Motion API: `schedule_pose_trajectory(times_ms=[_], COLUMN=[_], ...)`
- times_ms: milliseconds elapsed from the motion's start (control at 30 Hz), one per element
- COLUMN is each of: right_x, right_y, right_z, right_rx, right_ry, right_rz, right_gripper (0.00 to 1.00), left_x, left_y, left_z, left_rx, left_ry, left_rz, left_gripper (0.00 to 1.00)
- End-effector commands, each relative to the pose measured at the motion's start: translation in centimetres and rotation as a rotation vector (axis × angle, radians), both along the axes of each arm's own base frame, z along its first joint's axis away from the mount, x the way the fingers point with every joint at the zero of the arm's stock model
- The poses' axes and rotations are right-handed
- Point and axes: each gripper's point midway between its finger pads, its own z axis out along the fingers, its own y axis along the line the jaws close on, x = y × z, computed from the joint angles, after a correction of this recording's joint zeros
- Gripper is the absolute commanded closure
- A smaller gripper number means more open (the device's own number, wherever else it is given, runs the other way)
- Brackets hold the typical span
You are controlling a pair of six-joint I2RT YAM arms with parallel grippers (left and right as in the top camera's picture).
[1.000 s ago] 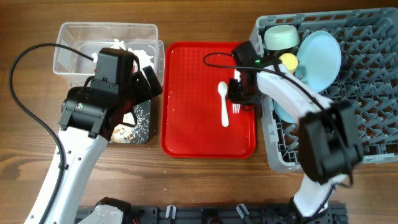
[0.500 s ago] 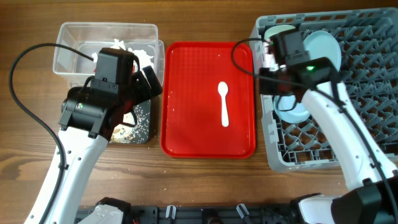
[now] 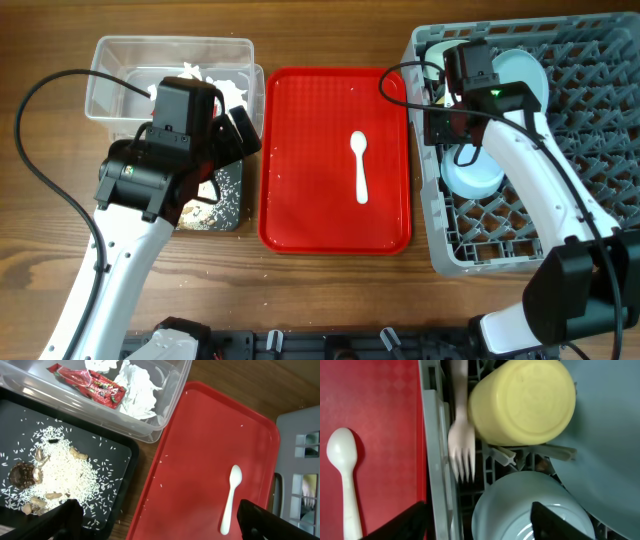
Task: Sort waste into correct bins and load items into the dishwasher rack
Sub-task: 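Carry the white fork into the rack and release it, then reach right gripper to the white spoon and grasp it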
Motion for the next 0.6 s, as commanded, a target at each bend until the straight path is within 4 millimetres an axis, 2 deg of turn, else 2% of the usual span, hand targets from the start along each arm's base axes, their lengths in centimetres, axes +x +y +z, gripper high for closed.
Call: schedule_pose_trajectory(times_ms=[0, 100, 233, 367, 500, 567], right_x=[-0.1, -0.4, -0.7, -0.5, -0.2, 0.2], right_y=[2.3, 5.8, 9.3, 12.1, 14.6, 15.3], right_z=[1.7, 3.2, 2.8, 0.8, -2.5, -4.3], right_rx=[0.124, 0.273, 0.347, 0.392, 0.406, 0.405], right_ry=[-0.023, -0.042, -0.031, -0.008, 0.048, 0.07], right_rz=[0.051, 0.09, 0.075, 0.028, 0.021, 0.013], right_gripper=[0.27, 0.27, 0.27, 0.27, 0.3, 0.34], left_x=[0.1, 0.1, 0.1, 0.1, 0.1, 0.1], left_y=[0.1, 0.1, 0.1, 0.1, 0.1, 0.1], left_z=[0.2, 0.2, 0.2, 0.2, 0.2, 0.2], left_rx=[-0.003, -0.003, -0.003, -0.003, -0.003, -0.003], left_ry=[-0.006, -0.006, -0.006, -0.006, -0.006, -0.006], left_rz=[-0.001, -0.001, -0.001, -0.001, -0.001, -0.001], left_gripper=[0.0, 0.0, 0.0, 0.0, 0.0, 0.0])
